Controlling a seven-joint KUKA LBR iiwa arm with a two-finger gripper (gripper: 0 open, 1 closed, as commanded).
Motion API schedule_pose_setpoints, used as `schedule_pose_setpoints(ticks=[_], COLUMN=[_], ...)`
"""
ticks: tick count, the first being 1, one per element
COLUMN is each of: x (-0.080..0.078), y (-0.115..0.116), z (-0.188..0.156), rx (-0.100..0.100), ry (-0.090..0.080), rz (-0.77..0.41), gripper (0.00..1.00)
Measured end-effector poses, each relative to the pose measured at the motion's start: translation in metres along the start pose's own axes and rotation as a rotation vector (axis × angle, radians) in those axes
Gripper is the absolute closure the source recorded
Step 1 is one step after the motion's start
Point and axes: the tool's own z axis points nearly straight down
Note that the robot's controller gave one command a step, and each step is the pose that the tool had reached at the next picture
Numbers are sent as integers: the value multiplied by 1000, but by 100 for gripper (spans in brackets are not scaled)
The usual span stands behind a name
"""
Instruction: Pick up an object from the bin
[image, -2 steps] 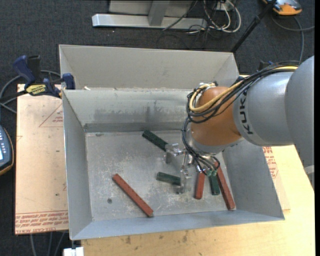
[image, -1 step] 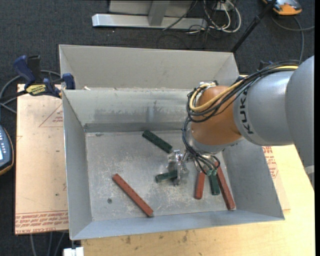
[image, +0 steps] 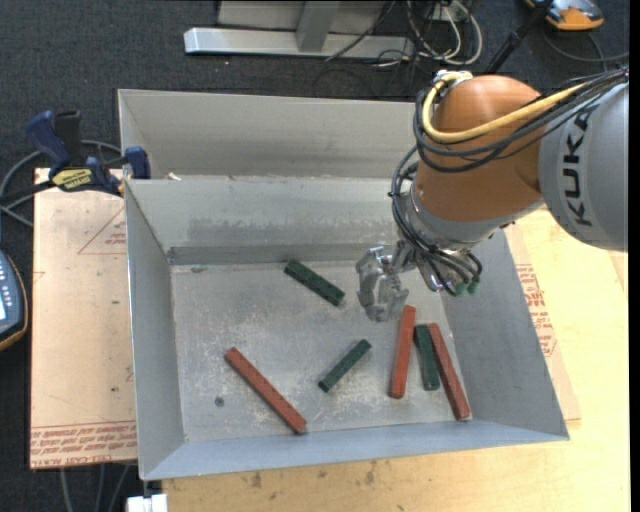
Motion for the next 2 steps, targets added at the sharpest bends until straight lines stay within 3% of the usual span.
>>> schedule_pose_setpoints(ticks=[1, 2], x=[2, 9], y=[0, 54], z=[5, 24], rx=[-2, -5], ry=[9, 13], rz=[1, -44], gripper=[0, 0])
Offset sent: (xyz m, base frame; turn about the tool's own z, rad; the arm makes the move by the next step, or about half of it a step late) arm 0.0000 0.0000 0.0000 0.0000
